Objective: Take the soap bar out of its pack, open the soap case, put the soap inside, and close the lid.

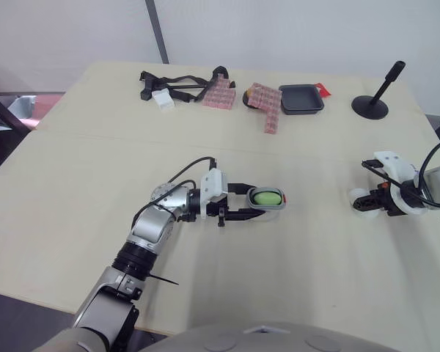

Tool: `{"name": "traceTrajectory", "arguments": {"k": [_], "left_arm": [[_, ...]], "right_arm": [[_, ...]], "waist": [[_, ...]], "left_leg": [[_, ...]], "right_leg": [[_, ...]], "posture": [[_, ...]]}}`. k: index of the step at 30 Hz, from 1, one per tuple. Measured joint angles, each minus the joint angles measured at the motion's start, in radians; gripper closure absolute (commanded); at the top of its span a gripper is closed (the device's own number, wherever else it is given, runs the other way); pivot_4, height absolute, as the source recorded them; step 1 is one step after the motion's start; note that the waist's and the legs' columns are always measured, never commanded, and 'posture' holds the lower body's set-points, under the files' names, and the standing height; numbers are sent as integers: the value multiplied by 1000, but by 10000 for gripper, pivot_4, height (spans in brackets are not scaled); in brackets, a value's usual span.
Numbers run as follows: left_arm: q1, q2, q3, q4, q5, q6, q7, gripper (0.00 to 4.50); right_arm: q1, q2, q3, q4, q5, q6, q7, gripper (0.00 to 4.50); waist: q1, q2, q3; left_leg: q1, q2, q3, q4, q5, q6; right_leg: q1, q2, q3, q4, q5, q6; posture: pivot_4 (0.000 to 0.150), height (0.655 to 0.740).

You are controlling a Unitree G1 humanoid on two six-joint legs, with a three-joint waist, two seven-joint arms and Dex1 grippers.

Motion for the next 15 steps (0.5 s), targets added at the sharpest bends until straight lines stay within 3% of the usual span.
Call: {"name": "traceTrajectory", "arguments": {"k": [6,10,12,15], "left_arm": [[0,-1,0,-1,0,1,3,25932],[0,0,-1,-1,1,1,2,25932],[0,-1,-1,-1,2,1,1,25932],[-4,-5,-2,3,4,1,1,25932]], "right_arm": [[16,-57,68,-137,-67,-79,133,25781],[38,-151,130,-257,-173,-292,318,25781],[43,-201,160,-313,-222,-451,495,25781],[-5,-216,186,-358,-237,-524,653,25781]], "waist": [[1,0,0],[0,0,0],[-3,-1,0],[-9,-1,1]], "left_leg": [[0,0,0,0,0,0],[0,0,0,0,0,0],[-1,1,0,0,-1,0],[0,1,0,0,-1,0]], "right_leg": [[0,0,0,0,0,0],[0,0,0,0,0,0],[-1,0,0,0,0,0],[-1,0,0,1,0,0]], "posture": [[1500,7400],[1500,7400],[1500,7400],[1500,7400]]}}
